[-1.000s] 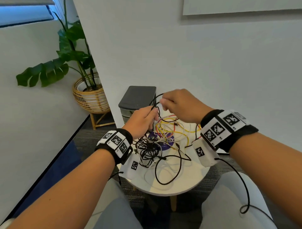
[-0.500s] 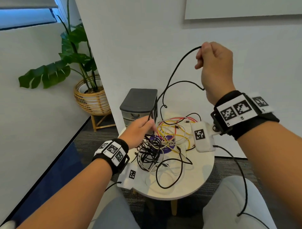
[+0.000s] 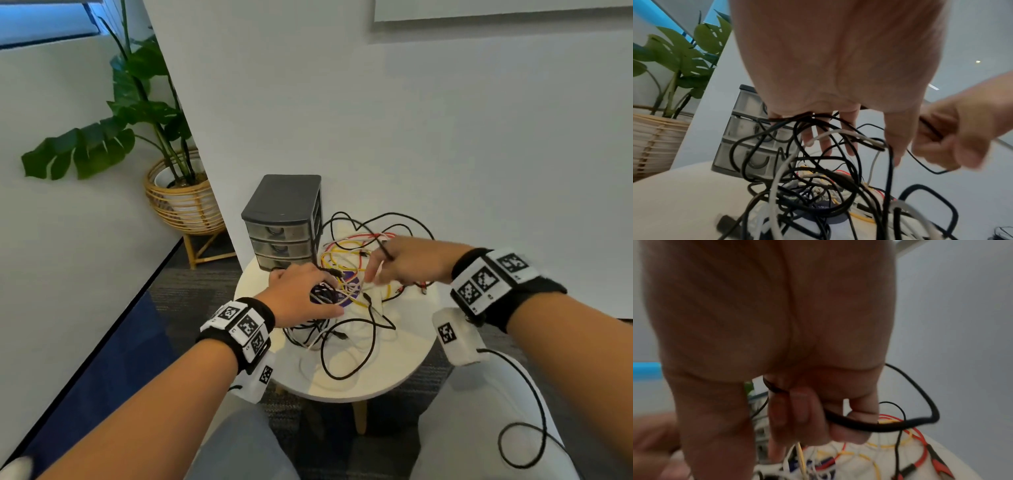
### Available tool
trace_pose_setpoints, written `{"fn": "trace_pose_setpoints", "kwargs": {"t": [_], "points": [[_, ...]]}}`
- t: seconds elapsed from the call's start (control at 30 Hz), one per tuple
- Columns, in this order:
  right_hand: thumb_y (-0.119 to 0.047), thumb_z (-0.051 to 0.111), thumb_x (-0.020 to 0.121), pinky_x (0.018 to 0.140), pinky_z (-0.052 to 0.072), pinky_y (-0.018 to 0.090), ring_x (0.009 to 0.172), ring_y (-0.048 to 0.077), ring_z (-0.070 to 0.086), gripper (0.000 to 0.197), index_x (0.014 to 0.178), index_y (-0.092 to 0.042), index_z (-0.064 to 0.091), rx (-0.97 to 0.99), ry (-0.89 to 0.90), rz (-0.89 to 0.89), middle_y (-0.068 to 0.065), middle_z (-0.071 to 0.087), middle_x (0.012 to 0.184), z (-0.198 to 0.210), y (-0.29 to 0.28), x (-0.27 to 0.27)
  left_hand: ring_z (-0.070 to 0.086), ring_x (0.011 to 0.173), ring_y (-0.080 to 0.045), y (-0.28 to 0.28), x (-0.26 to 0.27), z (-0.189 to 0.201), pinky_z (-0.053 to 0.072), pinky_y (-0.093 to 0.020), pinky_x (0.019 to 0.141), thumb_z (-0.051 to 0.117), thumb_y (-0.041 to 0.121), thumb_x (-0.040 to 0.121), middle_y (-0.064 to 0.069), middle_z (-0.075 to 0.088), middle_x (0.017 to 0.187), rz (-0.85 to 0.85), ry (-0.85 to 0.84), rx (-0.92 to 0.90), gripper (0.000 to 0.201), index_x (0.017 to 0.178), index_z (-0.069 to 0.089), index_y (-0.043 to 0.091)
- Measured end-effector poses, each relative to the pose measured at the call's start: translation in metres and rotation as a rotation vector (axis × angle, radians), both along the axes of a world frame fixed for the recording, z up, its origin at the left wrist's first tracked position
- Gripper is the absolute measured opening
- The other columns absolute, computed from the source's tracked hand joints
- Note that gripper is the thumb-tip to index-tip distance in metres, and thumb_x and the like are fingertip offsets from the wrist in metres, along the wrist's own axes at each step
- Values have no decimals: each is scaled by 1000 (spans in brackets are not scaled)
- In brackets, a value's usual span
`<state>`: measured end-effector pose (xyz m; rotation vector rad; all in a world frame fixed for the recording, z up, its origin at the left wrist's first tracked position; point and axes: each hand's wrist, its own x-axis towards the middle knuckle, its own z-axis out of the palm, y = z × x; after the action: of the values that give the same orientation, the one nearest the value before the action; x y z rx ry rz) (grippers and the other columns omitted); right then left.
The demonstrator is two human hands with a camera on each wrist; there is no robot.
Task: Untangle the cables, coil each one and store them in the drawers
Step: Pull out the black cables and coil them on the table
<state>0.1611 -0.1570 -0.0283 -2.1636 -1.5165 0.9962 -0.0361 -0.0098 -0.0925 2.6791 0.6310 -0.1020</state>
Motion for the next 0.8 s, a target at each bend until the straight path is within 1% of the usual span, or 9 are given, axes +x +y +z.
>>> {"fn": "trace_pose_setpoints", "kwargs": {"t": [0.1,0.17,0.23,0.27,0.37,0.5,0.6,0.7,0.8], "points": [[-13,76,86,58,30,17,63,-2,43,45,127,-25,61,-226,-179,127,-15,46,72,-21,1,-11,43,125,-14,1,0,-7,24,-45,109,61,67,88,12,52,122,51,-15,10,44,126,59,45],[-13,81,82,68,42,21,80,4,52,59,133,-29,55,-336,-240,151,-12,52,90,-39,3,-15,44,125,-15,3,0,-9,24,-46,110,59,65,90,11,54,124,72,-30,10,40,124,60,44],[-21,84,79,86,50,31,103,17,59,59,131,-31,58,-365,-301,176,-6,57,111,-62,5,-16,44,127,-15,5,-1,-10,23,-47,112,58,63,91,11,55,126,92,-55,14,36,121,62,43],[-24,84,80,88,49,32,106,20,59,51,125,-30,62,-330,-330,185,-4,58,111,-72,5,-17,45,127,-15,6,-2,-9,23,-47,112,59,60,92,12,55,126,102,-68,14,33,119,63,42],[-29,77,88,73,40,25,90,17,58,17,103,-25,71,-158,-348,206,-7,59,90,-80,5,-19,45,127,-14,10,-6,-6,21,-44,111,58,49,95,12,55,125,114,-88,18,23,114,65,38],[-30,69,94,61,35,19,62,0,52,4,93,-26,69,-12,-250,210,-11,53,68,-54,8,-10,44,124,-12,19,-14,-5,17,-47,113,56,34,96,14,54,118,150,-79,11,15,100,69,39],[-34,68,96,65,39,25,62,3,48,10,86,-31,65,157,-180,190,-13,54,67,-27,11,4,44,122,-13,25,-16,-6,18,-51,114,52,32,98,14,53,115,173,-42,21,18,96,70,37],[-29,64,100,67,37,21,64,2,46,24,77,-31,58,333,-62,137,-19,54,68,-5,12,14,46,121,-16,27,-16,-6,20,-52,114,51,29,99,11,54,111,190,-16,40,19,93,69,33],[-29,60,102,72,39,21,72,0,52,17,86,-24,64,421,-30,46,-10,63,84,13,13,20,48,119,-14,27,-16,-5,21,-50,111,49,19,97,14,57,108,213,-51,36,27,81,68,31]]}}
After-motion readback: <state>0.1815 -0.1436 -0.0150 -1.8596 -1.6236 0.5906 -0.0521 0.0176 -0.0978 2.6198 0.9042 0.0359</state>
